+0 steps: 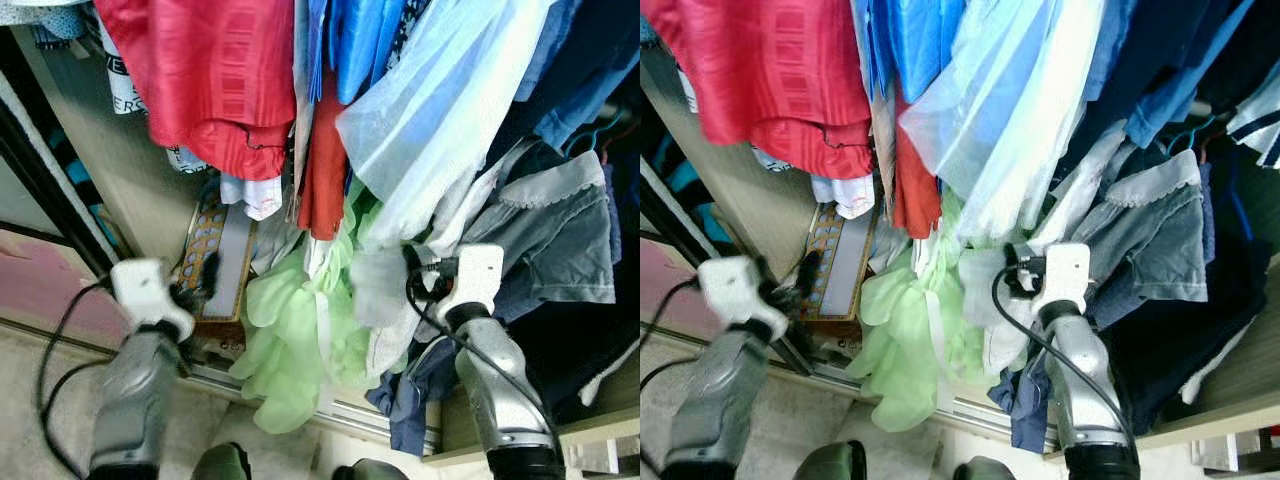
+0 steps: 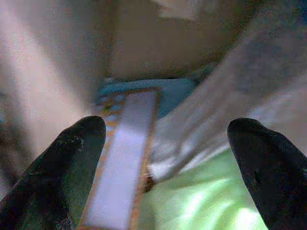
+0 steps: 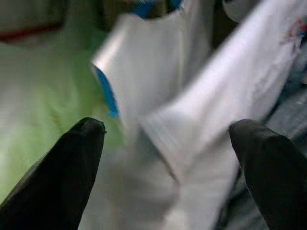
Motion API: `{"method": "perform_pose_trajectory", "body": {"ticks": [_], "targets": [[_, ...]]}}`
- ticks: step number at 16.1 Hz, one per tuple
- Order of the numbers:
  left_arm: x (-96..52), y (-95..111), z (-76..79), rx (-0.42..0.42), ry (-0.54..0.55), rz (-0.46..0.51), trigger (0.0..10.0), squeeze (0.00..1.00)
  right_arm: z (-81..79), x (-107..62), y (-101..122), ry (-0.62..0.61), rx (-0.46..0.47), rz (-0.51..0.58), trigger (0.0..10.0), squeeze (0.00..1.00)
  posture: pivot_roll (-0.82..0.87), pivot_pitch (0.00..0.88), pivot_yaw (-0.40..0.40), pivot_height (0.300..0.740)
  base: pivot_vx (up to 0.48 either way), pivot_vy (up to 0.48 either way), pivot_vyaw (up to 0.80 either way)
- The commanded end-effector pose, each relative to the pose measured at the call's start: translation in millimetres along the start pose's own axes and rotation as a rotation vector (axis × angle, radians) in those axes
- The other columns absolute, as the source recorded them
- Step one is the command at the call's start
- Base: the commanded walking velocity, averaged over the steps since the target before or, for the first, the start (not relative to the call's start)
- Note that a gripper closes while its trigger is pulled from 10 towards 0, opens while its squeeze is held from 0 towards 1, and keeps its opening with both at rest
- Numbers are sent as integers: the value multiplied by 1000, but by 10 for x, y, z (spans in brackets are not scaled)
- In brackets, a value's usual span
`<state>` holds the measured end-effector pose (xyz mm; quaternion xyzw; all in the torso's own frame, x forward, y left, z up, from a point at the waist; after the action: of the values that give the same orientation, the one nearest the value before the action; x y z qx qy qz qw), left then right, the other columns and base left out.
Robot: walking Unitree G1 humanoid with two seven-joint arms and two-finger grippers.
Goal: Clean up the room
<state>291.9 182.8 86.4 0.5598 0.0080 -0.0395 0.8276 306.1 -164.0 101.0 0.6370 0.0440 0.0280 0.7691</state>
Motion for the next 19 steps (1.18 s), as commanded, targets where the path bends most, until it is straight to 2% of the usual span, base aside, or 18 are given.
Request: {"method": "perform_pose_trajectory", "body": {"ticks": [1, 3, 4, 5, 6, 7, 8, 9, 10, 13, 16, 18, 19], "targets": [[-20, -21, 23, 2, -15, -24, 10000, 0, 110, -76, -51, -23, 17, -29, 10000, 0, -7, 114, -91, 740, 0, 0, 0], [-155, -91, 64, 24, -46, -61, 10000, 0, 185, -303, -129, -29, -39, -58, 10000, 0, -8, 118, -87, 740, 0, 0, 0], [-285, -125, 73, 34, -56, -72, 10000, 0, 170, -459, -77, -14, -130, -38, 10000, 0, -17, 134, -84, 740, 0, 0, 0], [-342, -99, 97, 16, -62, -60, 10000, 0, 163, -525, 1, -22, -205, 2, 10000, 0, -17, 134, -84, 740, 0, 0, 0], [-357, -29, 124, 16, -59, -43, 10000, 0, 174, -545, 108, -43, -233, 46, 10000, 0, -16, 132, -85, 740, 0, 0, 0], [-340, 33, 143, -7, -35, -37, 10000, 0, 141, -530, 231, -21, -219, 91, 10000, 0, -14, 133, -86, 740, 0, 0, 0], [-311, 79, 164, 14, -39, -37, 10000, 0, 116, -495, 318, -1, -247, 125, 10000, 0, -14, 134, -87, 740, 0, 0, 0], [-279, 146, 187, 70, -47, -8, 10000, 0, 105, -425, 411, -3, -303, 164, 10000, 0, -10, 127, -88, 740, 0, 0, 0], [-256, 159, 174, 71, -19, 18, 10000, 0, 87, -310, 431, 6, -331, 166, 10000, 0, -6, 117, -86, 740, 0, 0, 0], [-272, 79, 185, 81, -37, -8, 10000, 0, 21, -273, 359, 55, -315, 146, 10000, 0, 7, 111, -86, 740, 0, 0, 0], [-284, 35, 126, 68, 7, -39, 10000, 0, -102, -309, 292, 90, -295, 135, 10000, 0, 8, 123, -87, 740, 0, 0, 800], [-296, -1, 126, 52, 33, -45, 10000, 0, -122, -317, 213, 101, -251, 109, 10000, 0, 9, 127, -90, 740, 0, 0, 800], [-311, -19, 124, 73, 26, -42, 10000, 0, -116, -319, 198, 102, -248, 107, 10000, 0, 9, 127, -90, 740, 0, 0, 800]]}}
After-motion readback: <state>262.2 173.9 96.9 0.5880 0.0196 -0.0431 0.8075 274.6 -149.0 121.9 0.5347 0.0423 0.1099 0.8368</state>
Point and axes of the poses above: a point about 5 cm out from each wrist's last joint towards the gripper, its own x axis pointing out of the wrist towards the gripper, its own y axis along the axis of the wrist's last joint, z = x × y, the point moved 3 cm from there along x, pointing out of the wrist towards the gripper, and after that the axes turned 11 degrees about -x, right-handed, at the moved point
